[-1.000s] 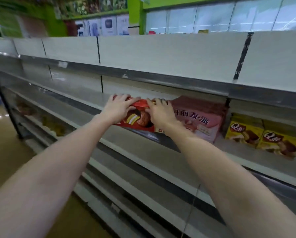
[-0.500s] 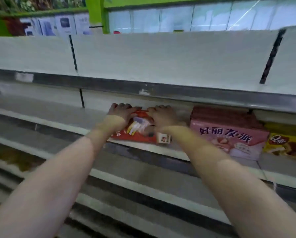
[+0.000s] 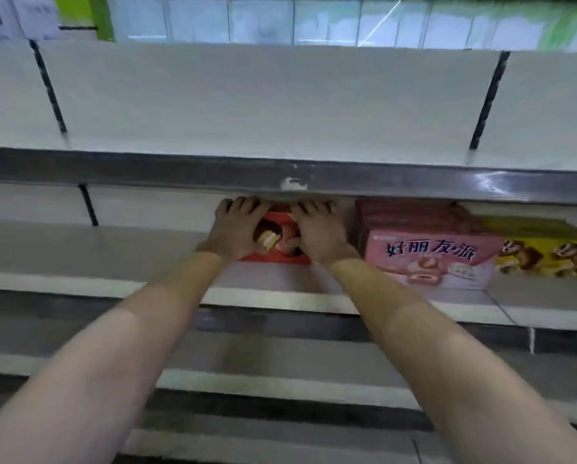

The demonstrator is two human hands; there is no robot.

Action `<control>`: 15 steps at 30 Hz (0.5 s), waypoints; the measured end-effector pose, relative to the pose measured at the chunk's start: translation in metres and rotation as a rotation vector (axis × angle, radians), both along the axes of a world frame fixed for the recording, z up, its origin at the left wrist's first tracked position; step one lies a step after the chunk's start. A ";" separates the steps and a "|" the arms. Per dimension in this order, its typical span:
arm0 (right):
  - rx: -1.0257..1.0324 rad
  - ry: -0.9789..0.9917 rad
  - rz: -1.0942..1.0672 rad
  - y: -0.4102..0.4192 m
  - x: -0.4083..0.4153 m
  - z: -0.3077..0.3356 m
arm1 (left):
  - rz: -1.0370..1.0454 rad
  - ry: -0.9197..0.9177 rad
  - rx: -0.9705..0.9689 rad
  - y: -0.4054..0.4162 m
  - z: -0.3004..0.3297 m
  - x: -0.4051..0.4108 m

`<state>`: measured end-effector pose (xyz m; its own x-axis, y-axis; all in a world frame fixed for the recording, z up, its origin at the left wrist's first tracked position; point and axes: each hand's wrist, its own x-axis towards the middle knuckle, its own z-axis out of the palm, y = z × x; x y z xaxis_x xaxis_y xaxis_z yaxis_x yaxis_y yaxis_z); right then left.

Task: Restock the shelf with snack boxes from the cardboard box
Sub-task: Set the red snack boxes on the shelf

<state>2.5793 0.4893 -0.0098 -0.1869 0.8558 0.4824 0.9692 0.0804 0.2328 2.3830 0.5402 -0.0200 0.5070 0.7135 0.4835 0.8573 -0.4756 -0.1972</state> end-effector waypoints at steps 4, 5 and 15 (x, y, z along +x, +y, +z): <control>0.035 0.048 -0.136 0.005 -0.006 -0.005 | 0.034 -0.022 0.061 0.005 -0.005 0.015; 0.068 0.066 -0.160 0.006 -0.009 -0.010 | 0.051 -0.020 0.068 0.006 -0.005 0.019; 0.191 0.103 -0.221 0.032 -0.002 -0.031 | 0.110 -0.109 0.052 0.030 -0.013 0.043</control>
<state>2.5770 0.5209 -0.0411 0.0523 0.7622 0.6452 0.9776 -0.1710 0.1227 2.4262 0.5700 -0.0335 0.3694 0.7345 0.5693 0.9215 -0.3687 -0.1222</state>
